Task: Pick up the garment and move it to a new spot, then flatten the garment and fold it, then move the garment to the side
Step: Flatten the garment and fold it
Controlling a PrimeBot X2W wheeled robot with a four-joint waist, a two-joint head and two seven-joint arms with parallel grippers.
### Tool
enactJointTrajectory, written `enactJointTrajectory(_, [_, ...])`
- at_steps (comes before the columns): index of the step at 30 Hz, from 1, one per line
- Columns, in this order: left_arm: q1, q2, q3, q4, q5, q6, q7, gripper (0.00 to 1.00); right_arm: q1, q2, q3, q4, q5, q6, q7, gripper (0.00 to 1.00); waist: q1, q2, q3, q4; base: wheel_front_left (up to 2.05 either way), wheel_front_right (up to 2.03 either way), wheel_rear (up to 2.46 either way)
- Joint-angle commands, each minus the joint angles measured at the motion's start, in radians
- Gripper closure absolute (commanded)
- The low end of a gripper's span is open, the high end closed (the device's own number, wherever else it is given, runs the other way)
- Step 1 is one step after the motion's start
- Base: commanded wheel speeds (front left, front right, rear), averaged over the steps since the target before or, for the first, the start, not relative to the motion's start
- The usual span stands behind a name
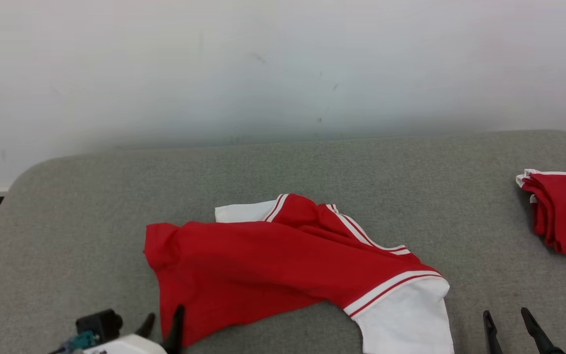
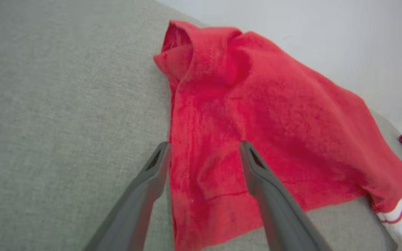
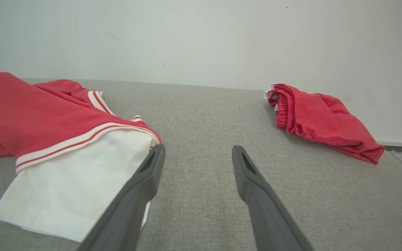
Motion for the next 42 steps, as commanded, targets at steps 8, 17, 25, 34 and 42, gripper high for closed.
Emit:
enactJointTrajectory(8, [0.099, 0.041, -0.016, -0.119, 0.013, 0.065, 0.045, 0.0, 0.0, 0.003, 0.007, 0.002, 0.004, -0.003, 0.001, 0.0, 0.0, 0.0, 0.015, 0.001, 0.0, 0.0, 0.0])
enactJointTrajectory(17, [0.058, 0.042, -0.027, -0.114, 0.014, 0.051, 0.07, 0.09, -0.016, 0.004, 0.017, 0.009, 0.008, -0.003, 0.001, 0.0, 0.0, 0.0, 0.021, -0.013, 0.0, 0.0, 0.0])
enactJointTrajectory(25, [0.011, 0.022, -0.042, -0.036, 0.01, 0.023, 0.093, 0.61, -0.026, 0.005, 0.013, 0.006, 0.012, -0.003, 0.001, 0.0, 0.0, 0.0, 0.034, -0.031, 0.0, 0.0, 0.0])
enactJointTrajectory(34, [0.007, -0.006, -0.079, 0.062, 0.004, -0.024, 0.12, 1.0, -0.028, 0.006, 0.003, 0.008, 0.01, -0.003, 0.001, 0.0, 0.0, 0.0, 0.039, -0.032, 0.0, 0.0, 0.0])
enactJointTrajectory(42, [0.005, -0.026, -0.106, 0.07, 0.036, -0.043, 0.069, 1.0, -0.019, 0.007, -0.001, 0.007, 0.008, -0.003, 0.001, 0.0, 0.0, 0.0, 0.031, -0.02, 0.0, 0.0, 0.0])
